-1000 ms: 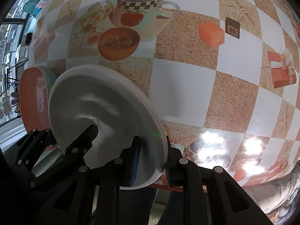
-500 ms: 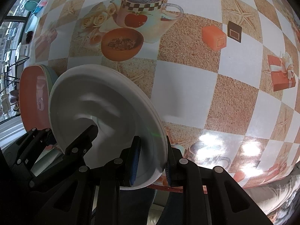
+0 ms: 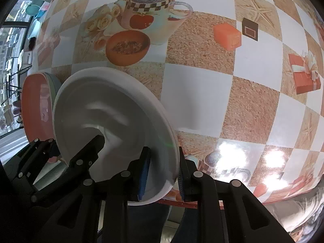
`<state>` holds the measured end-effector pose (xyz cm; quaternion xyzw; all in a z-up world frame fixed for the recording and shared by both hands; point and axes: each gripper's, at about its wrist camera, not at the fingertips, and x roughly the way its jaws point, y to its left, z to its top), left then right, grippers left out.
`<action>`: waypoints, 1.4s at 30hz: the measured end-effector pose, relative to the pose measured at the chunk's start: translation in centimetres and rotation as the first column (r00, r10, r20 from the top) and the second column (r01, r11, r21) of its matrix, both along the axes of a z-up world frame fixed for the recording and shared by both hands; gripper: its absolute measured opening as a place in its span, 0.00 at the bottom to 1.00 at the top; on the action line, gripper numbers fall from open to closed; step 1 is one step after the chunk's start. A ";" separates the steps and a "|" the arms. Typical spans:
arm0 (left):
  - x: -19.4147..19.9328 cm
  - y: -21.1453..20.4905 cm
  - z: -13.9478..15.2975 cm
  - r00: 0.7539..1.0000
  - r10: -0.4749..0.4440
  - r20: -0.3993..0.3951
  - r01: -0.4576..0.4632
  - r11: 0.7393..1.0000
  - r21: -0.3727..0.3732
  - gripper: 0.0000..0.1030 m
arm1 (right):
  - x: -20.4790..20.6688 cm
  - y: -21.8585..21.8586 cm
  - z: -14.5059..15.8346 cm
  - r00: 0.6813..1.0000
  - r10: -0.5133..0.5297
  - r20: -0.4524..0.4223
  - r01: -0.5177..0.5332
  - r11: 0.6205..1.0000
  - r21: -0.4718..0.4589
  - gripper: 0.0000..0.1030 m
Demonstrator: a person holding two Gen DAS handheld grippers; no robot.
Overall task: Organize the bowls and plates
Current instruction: 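Carry the white plate with both grippers over the pink plate stack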
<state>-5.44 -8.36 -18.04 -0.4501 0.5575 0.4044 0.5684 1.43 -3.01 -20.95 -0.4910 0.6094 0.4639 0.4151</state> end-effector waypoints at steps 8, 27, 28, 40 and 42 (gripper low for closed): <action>0.5 -0.1 0.0 1.000 -0.010 -0.012 0.010 1.000 0.012 0.38 | 0.5 -0.2 0.3 1.000 0.011 0.000 -0.011 1.000 0.014 0.24; 1.5 -0.5 0.3 0.999 -0.030 -0.038 0.032 0.999 0.041 0.38 | -0.4 -0.9 1.1 0.999 0.045 0.025 -0.046 0.998 0.039 0.23; 1.5 -0.6 0.3 0.999 -0.030 -0.035 0.031 0.999 0.040 0.37 | -0.5 -1.0 1.2 0.999 0.043 0.025 -0.044 0.998 0.038 0.23; 1.2 -0.8 2.0 0.999 -0.041 -0.022 0.042 0.997 0.068 0.35 | 0.1 -0.5 2.8 1.000 0.017 0.021 -0.018 0.999 0.047 0.23; 1.1 -0.9 2.3 0.999 -0.044 -0.020 0.046 0.996 0.073 0.35 | 0.2 -0.3 3.2 1.000 0.016 0.022 -0.018 0.999 0.050 0.23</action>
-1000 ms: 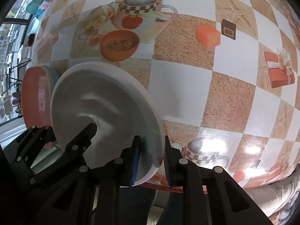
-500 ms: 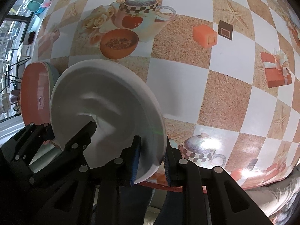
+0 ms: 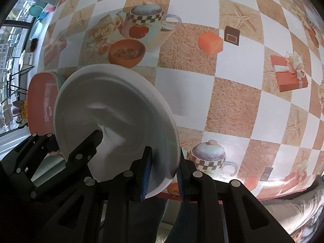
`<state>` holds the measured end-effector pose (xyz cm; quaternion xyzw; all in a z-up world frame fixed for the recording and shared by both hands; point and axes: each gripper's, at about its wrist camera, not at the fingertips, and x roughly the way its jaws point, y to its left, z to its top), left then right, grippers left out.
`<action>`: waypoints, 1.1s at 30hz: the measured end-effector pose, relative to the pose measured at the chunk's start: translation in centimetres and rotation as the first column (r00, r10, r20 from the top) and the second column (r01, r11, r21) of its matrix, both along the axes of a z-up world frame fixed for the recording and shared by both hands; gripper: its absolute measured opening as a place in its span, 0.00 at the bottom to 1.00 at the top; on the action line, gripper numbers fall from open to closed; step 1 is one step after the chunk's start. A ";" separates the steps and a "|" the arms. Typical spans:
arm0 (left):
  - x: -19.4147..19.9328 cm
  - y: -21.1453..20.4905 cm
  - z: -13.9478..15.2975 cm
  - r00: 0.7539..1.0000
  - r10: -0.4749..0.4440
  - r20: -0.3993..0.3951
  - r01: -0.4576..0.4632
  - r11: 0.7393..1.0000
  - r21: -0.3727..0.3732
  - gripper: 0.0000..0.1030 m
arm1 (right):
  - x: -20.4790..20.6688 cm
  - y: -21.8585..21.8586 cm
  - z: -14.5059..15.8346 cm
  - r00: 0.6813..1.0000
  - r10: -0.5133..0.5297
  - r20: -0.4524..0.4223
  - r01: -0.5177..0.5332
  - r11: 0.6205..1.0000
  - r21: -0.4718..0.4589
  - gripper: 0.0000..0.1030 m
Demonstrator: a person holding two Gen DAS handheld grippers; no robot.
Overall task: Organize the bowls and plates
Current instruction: 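Carry the white plate with both grippers over the pink plate stack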
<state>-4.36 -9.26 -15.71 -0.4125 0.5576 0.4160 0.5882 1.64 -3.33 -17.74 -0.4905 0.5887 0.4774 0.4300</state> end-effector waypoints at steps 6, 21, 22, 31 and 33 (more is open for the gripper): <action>-0.7 -0.1 1.4 1.000 -0.004 0.006 0.003 1.000 0.025 0.35 | 0.2 0.9 1.8 1.000 0.004 0.003 -0.004 1.000 0.021 0.23; -3.9 -1.1 4.9 0.997 0.072 0.027 -0.075 0.993 0.096 0.35 | -2.3 2.1 5.3 0.996 0.087 0.027 -0.089 0.993 0.083 0.23; -4.0 -1.2 5.1 0.996 0.082 0.030 -0.085 0.992 0.098 0.35 | -2.6 2.3 5.5 0.995 0.098 0.027 -0.100 0.991 0.087 0.23; -6.5 0.1 6.4 0.985 0.170 0.038 -0.173 0.976 0.129 0.35 | -5.7 3.0 7.1 0.983 0.179 0.033 -0.182 0.977 0.114 0.23; -7.2 0.1 6.6 0.981 0.189 0.039 -0.192 0.972 0.133 0.35 | -6.5 3.2 7.3 0.979 0.201 0.035 -0.204 0.972 0.119 0.23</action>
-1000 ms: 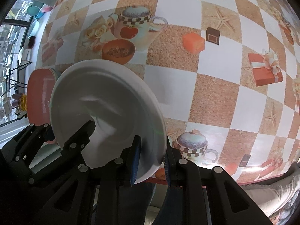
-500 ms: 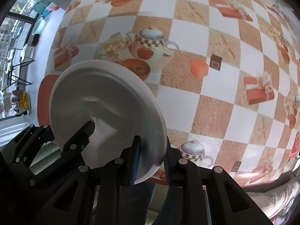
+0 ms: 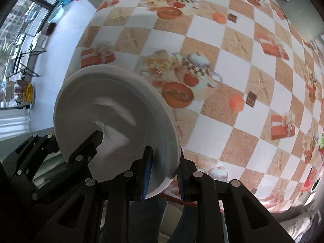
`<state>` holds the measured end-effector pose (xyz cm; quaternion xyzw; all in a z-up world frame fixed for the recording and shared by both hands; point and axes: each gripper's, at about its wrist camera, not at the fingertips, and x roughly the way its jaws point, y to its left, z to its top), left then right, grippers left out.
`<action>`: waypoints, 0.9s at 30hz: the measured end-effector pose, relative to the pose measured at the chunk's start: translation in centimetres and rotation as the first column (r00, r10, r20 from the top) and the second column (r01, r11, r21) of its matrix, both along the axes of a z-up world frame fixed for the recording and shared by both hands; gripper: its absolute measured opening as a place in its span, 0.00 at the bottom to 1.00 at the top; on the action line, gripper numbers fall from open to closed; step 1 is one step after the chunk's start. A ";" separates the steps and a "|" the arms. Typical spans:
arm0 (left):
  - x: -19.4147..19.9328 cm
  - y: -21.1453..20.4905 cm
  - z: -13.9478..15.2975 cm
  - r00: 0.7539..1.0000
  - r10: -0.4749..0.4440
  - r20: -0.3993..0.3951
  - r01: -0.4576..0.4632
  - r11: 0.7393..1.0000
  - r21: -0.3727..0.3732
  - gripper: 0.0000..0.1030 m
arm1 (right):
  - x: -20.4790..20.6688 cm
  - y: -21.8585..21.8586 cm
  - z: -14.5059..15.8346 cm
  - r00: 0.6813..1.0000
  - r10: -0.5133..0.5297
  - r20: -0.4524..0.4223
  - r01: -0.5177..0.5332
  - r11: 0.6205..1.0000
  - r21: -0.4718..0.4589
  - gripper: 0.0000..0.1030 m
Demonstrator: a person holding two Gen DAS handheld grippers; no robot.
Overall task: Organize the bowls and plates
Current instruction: 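Carry the white plate with both grippers over the pink plate stack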
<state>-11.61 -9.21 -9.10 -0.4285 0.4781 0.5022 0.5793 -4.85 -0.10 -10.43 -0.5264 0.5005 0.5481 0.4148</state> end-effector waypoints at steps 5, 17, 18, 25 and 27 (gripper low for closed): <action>-2.0 -0.4 0.4 0.998 0.060 -0.001 -0.060 0.998 0.004 0.35 | -2.6 0.0 0.2 0.998 0.056 -0.004 -0.056 0.998 0.004 0.23; -6.4 -1.8 0.5 0.982 0.189 -0.010 -0.189 0.982 0.003 0.35 | -6.9 -0.2 -0.4 0.987 0.159 -0.017 -0.159 0.987 -0.001 0.23; -6.7 -1.9 0.5 0.980 0.198 -0.009 -0.198 0.980 0.001 0.35 | -7.1 -0.4 -0.2 0.985 0.170 -0.019 -0.170 0.985 -0.002 0.23; -8.4 -2.8 0.2 0.968 0.250 -0.022 -0.250 0.968 -0.007 0.35 | -9.0 -0.9 -0.7 0.977 0.212 -0.026 -0.213 0.977 -0.019 0.23; -8.8 -2.9 0.1 0.965 0.262 -0.024 -0.263 0.965 -0.011 0.35 | -9.4 -0.9 -0.9 0.975 0.222 -0.027 -0.223 0.975 -0.024 0.23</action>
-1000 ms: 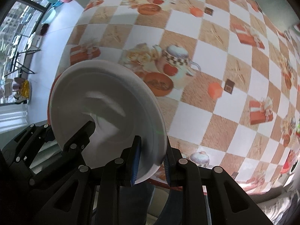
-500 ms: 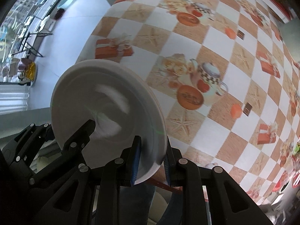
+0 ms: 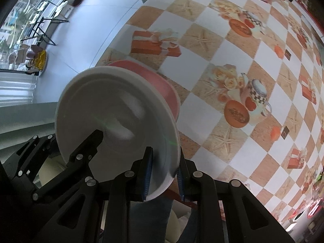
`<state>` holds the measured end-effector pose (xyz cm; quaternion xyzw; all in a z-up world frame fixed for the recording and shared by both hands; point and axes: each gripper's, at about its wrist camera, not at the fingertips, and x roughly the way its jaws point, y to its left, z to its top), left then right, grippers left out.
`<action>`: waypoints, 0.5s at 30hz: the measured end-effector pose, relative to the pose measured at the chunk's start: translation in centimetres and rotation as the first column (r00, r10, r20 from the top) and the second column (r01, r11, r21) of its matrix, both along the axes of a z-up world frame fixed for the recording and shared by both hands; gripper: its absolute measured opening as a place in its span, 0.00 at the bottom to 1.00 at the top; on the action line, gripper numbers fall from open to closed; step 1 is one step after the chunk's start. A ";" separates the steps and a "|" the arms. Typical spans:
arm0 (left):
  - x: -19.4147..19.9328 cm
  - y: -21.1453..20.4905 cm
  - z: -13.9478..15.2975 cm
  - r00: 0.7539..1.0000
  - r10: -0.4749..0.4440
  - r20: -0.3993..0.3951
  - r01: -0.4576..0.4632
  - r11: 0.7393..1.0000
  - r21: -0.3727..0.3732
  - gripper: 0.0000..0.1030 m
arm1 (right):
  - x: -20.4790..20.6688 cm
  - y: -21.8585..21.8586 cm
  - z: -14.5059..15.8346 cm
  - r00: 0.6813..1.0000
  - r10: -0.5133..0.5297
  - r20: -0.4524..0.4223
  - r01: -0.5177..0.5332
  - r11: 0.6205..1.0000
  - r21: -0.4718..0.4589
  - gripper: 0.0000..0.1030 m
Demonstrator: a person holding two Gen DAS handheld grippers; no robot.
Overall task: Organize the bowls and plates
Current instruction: 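Carry the white plate with both grippers over the pink plate stack, then lower the white plate onto the pink plate and open both grippers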
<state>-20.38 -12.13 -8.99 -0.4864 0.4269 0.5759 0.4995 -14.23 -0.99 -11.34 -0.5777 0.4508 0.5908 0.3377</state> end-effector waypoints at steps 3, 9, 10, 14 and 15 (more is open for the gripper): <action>-0.6 -0.1 -0.2 1.000 0.018 -0.002 -0.019 1.000 -0.006 0.35 | -0.5 -0.1 -0.3 1.000 0.014 0.002 -0.014 1.000 -0.007 0.23; -1.6 -0.1 -0.7 0.999 0.047 -0.009 -0.047 0.999 -0.017 0.35 | -1.2 0.1 -0.9 1.000 0.018 -0.004 -0.018 1.000 -0.022 0.23; -1.8 0.0 -0.9 0.998 0.054 -0.008 -0.054 0.998 -0.018 0.35 | -1.5 0.2 -0.9 1.000 0.019 -0.004 -0.019 1.000 -0.020 0.23; -2.6 0.3 -1.3 0.997 0.074 -0.008 -0.074 0.997 -0.015 0.35 | -2.3 0.6 -1.0 1.000 0.029 -0.006 -0.029 1.000 -0.006 0.23; -2.7 0.3 -1.3 0.997 0.076 -0.009 -0.076 0.997 -0.013 0.35 | -2.5 0.7 -1.0 1.000 0.030 -0.007 -0.030 1.000 -0.003 0.23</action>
